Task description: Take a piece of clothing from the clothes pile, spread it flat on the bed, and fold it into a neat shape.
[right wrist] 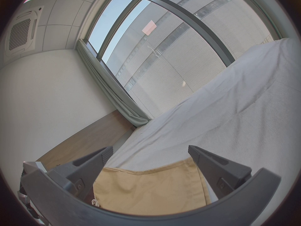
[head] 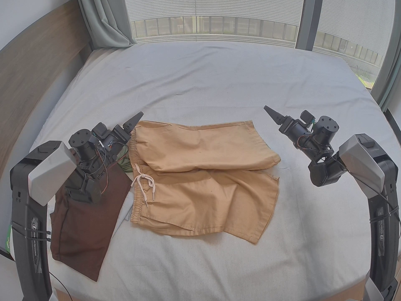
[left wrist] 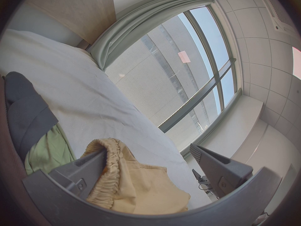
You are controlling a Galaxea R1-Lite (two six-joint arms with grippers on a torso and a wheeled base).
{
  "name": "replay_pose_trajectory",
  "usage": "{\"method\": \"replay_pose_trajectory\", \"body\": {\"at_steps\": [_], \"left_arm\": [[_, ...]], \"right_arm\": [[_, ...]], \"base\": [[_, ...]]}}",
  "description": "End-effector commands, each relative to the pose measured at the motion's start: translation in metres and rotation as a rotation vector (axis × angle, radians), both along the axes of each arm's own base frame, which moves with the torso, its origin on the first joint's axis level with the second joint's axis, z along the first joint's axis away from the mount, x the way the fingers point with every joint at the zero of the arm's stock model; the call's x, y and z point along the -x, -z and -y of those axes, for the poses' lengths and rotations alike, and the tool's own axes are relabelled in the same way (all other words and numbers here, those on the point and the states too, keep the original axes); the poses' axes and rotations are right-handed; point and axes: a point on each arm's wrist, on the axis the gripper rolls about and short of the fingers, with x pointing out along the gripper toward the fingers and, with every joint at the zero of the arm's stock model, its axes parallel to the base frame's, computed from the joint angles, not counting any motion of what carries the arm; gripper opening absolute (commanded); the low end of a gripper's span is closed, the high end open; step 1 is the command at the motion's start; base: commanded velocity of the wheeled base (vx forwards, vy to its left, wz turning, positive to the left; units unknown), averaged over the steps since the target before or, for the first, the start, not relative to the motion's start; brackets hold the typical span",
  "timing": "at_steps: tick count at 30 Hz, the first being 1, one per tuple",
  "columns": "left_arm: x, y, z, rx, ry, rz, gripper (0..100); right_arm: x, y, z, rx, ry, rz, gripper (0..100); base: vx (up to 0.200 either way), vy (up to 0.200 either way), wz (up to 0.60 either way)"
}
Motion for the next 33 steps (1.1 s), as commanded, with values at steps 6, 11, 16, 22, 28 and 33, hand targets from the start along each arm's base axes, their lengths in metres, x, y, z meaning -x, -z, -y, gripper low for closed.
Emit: {"method": "replay_pose_trajectory", "body": {"at_steps": [6, 11, 16, 22, 28, 33], "left_arm": [[0.022, -0.012, -0.003, -0.007, -0.004, -0.031, 100], [0.053, -0.027, -0.007, -0.017, 0.014, -0.059, 100], [0.08, -0.036, -0.012, -0.041, 0.022, -0.072, 100], [0.115, -0.05, -0.016, -0.097, 0.029, -0.059, 100], [0.15, -0.061, -0.017, -0.124, 0.128, -0.066, 100], [0.16, -0.06, -0.019, -0.155, 0.146, -0.065, 100]], "right_arm": [[0.037, -0.002, -0.001, 0.006, -0.012, -0.026, 100], [0.071, -0.005, -0.004, 0.008, -0.03, -0.028, 100], [0.104, -0.012, -0.006, 0.04, -0.052, -0.078, 100], [0.14, -0.021, -0.014, 0.071, -0.088, -0.106, 100], [0.175, -0.023, -0.025, 0.09, -0.144, -0.151, 100], [0.191, -0.026, -0.032, 0.11, -0.18, -0.152, 100]], "base": [[0.0, 0.0, 0.0], [0.0, 0.0, 0.0], [0.0, 0.0, 0.0], [0.0, 0.0, 0.0], [0.0, 0.0, 0.0], [0.0, 0.0, 0.0]]}}
